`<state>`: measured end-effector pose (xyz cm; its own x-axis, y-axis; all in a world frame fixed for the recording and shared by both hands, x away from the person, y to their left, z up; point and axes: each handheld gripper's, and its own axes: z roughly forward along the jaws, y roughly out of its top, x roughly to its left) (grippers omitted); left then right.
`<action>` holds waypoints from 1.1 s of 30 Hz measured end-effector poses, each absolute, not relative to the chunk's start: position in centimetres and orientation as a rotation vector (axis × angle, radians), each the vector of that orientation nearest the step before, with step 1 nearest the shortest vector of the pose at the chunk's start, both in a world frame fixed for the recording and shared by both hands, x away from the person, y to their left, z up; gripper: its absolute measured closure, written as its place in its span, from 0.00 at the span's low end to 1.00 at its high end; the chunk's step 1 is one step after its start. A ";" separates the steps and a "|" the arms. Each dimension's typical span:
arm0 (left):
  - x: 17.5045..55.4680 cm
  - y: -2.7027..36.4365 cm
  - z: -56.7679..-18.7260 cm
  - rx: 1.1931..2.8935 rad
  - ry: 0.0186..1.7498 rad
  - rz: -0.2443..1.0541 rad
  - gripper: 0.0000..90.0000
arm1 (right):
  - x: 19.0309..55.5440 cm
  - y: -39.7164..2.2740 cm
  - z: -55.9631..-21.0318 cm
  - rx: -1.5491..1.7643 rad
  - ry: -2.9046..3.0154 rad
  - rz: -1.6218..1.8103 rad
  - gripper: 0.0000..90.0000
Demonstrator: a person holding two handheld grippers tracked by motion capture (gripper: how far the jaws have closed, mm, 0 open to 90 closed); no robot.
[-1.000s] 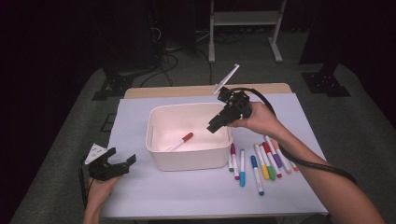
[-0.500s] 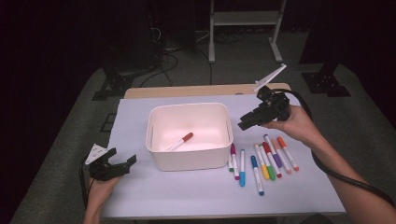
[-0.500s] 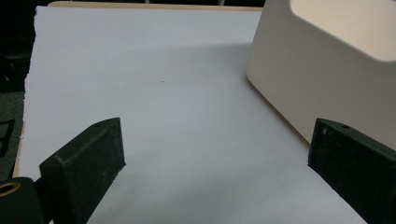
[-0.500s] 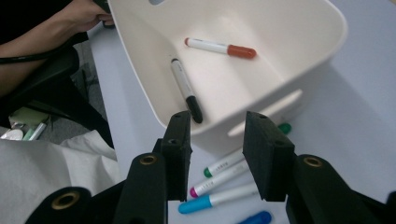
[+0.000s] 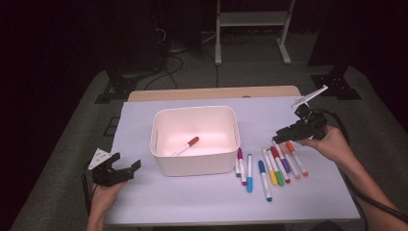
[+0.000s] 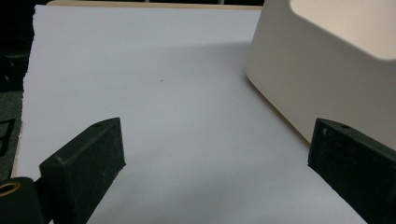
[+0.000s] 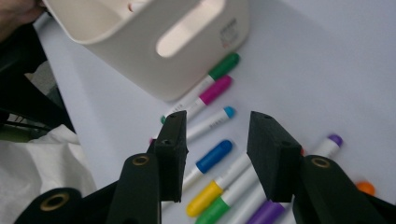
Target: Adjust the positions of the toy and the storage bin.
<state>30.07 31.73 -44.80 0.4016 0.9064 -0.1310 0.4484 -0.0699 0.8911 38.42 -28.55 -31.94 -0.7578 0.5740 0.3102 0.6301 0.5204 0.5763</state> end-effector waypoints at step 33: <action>30.1 31.6 -44.8 1.694 1.200 0.578 0.03 | 37.4 -36.0 -42.1 -1.434 -2.555 -0.936 0.58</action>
